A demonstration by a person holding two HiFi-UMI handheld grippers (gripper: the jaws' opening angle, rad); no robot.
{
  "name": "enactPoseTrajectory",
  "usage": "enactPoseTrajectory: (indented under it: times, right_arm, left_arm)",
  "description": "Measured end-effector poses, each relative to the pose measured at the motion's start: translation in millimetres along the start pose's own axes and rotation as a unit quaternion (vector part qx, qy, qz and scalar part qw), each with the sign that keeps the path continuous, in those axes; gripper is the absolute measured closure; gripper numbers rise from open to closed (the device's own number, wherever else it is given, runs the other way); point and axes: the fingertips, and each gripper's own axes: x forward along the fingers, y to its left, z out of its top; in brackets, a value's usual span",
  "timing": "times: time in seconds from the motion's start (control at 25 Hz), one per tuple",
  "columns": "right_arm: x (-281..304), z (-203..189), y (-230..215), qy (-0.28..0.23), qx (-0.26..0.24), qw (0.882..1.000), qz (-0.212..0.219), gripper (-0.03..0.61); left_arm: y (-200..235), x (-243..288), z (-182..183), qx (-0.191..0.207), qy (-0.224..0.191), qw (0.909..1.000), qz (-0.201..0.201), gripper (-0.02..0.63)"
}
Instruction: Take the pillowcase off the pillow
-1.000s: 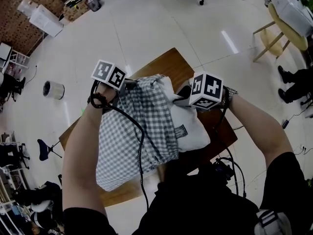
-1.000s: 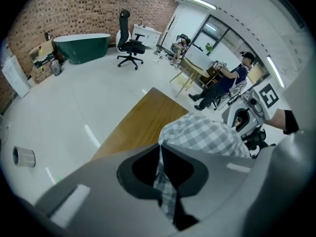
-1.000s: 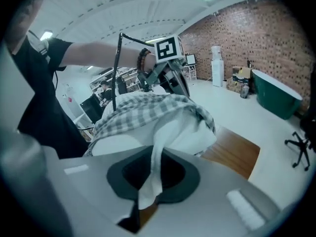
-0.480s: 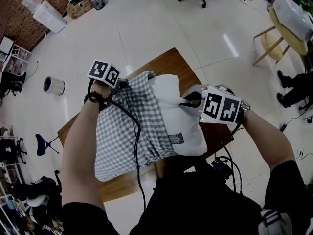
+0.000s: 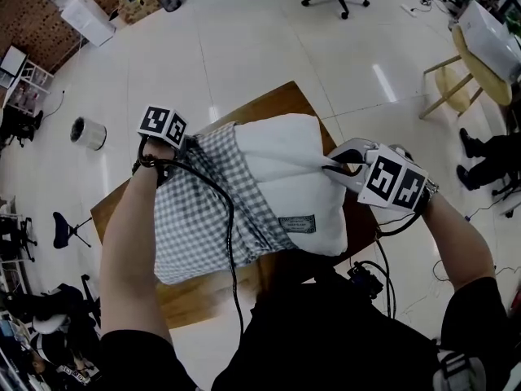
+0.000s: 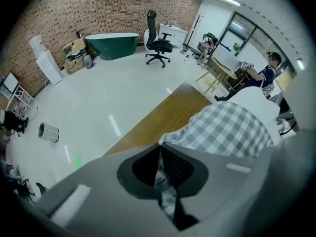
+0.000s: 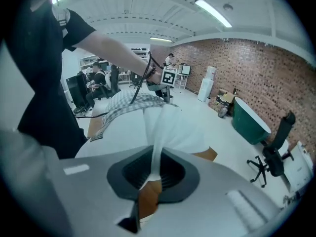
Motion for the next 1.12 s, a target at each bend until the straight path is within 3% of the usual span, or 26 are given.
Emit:
enactPoseTrajectory:
  times: [0.32, 0.6, 0.92, 1.12]
  right_arm:
    - [7.7, -23.2, -15.4, 0.007, 0.032, 0.999, -0.022, 0.561]
    - [25.7, -35.1, -25.4, 0.002, 0.043, 0.998, -0.051, 0.544]
    - [26.6, -46.1, -33.2, -0.001, 0.058, 0.994, -0.087, 0.408]
    - [17.4, -49.8, -20.7, -0.022, 0.048, 0.994, -0.094, 0.403]
  left_arm:
    - [20.9, -9.8, -17.2, -0.010, -0.017, 0.9995, 0.023, 0.606]
    - [2.9, -16.4, -10.0, 0.058, -0.068, 0.9950, 0.044, 0.604]
    - [-28.3, -47.4, 8.5, 0.105, -0.167, 0.9770, 0.081, 0.545]
    - [-47.7, -79.2, 9.7, 0.105, -0.231, 0.9613, 0.107, 0.506]
